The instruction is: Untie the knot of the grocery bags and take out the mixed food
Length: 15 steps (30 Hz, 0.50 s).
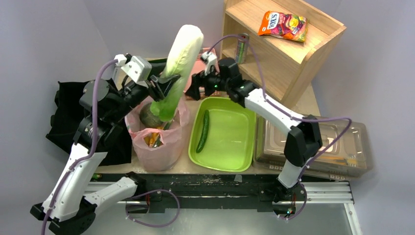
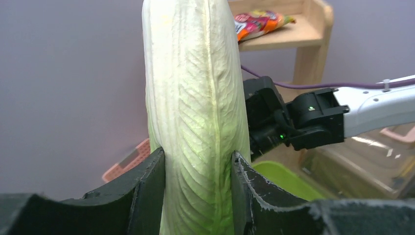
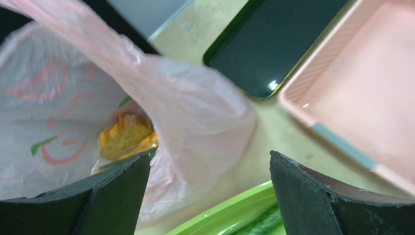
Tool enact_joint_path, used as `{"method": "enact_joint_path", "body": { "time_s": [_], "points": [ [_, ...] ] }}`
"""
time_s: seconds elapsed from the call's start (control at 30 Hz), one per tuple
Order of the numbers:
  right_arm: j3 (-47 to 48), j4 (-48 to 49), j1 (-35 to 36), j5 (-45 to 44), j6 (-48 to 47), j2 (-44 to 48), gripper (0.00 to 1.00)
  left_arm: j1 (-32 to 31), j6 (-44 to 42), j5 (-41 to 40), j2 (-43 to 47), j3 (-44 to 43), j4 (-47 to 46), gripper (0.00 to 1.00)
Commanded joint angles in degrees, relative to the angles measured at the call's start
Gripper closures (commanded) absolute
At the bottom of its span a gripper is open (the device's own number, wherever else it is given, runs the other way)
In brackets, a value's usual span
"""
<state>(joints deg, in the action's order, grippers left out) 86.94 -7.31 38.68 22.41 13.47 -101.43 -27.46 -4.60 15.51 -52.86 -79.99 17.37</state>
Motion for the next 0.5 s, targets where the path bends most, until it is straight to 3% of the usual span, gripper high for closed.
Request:
{"method": "enact_joint_path", "body": {
  "time_s": [0.0,0.23,0.37,0.47],
  "points": [
    [5.9,-3.5,-4.6,-2.7,-1.5,8.7,0.09,-6.7,11.1,-6.5,-2.5,-3.9,-5.5,1.00],
    [2.1,-12.5,-6.9,-13.3,-3.4,21.9,0.05,-10.4,31.6,-9.7,-6.2,7.1,-4.5,1.00],
    [-6.3,-14.2,-6.9,-20.0,-4.0,31.3,0.04,-14.5,34.6,-13.6,-12.8,9.3,0.8,1.00],
    [-11.3,-14.3,-6.9,-21.2,-4.8,36.3,0.04,-19.2,33.7,-16.8,-16.7,14.3,-5.8,1.00]
  ]
}}
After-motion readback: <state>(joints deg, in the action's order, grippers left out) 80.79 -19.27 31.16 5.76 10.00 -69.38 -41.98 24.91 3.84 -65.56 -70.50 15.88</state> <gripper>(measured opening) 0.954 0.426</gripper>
